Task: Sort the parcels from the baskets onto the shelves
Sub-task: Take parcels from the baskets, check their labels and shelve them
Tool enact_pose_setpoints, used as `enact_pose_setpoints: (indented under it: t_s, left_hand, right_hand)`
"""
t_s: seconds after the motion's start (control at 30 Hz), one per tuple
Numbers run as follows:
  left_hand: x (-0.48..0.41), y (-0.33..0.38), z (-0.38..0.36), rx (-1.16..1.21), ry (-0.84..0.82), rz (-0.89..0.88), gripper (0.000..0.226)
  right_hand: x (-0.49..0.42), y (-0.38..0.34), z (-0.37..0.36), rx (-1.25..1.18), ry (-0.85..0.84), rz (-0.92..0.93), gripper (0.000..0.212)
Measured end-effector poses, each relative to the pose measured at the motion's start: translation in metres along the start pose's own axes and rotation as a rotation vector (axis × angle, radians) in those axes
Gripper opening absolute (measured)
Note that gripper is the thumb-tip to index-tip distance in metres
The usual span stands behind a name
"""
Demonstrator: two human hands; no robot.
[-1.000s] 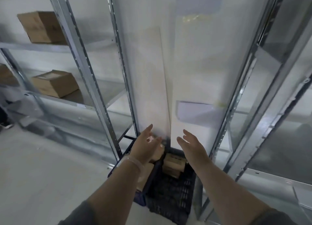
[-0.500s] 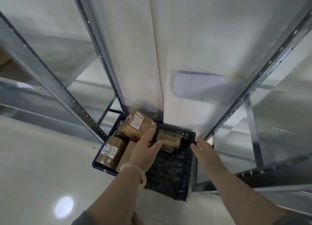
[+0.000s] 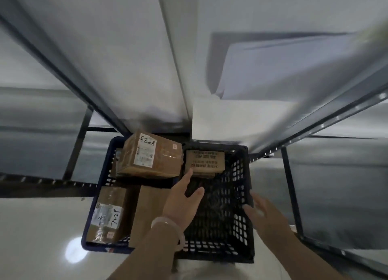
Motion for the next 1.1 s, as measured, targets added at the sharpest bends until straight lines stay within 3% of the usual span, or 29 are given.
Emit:
enact_pose_setpoints:
  t_s: [0.2,0.33,0.5,0.67,0.8,0.93,1.1]
  left_hand:
    - [-0.116,-0.056,-0.041,-0.069,0.019,0.01,0.063]
    - [-0.181,-0.099,-0.076,-0.108,-0.007,0.042,0.064]
    - [-0.239,-0.159,-0.122,-0.061,-0.06,0.233,0.064]
    - [-0.267,-0.196,-0.153,0.062,-0.073,0.397,0.072]
    - [-0.29,-0.203,-0.149,0.152,0.125,0.391,0.08]
    - [-0.302,-0.202,-0.154,0.179,0.129,0.4,0.089]
    - [-0.289,-0.201,-0.15,0.126,0.134,0.356,0.092]
  right_hand:
    - [-0.121,0.036,-0.098,0.035,-0.054,-0.077,0.056]
    - [-0.197,0.055,-0.135,0.037,0.004,-0.073,0.052]
    - [-0.263,0.059,-0.164,0.014,0.033,0.021,0.042]
    - [-0.321,0.065,-0.186,-0.147,0.091,-0.046,0.04]
    - [-0.351,0.086,-0.202,-0.237,0.105,-0.215,0.056]
    - [-0.358,0.095,-0.222,-0.289,0.025,-0.254,0.061]
    - [-0.345,0.109,-0.21,-0.362,0.054,-0.307,0.069]
Point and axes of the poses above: each hand's wrist, its own x-axis away from the middle knuckle, its own z-axis out of the back of the hand, y = z × x, the point moved 8 cm from there along -x, towards the middle knuckle, and after that the axes turned 12 degrees about y, right-handed, at the moved point
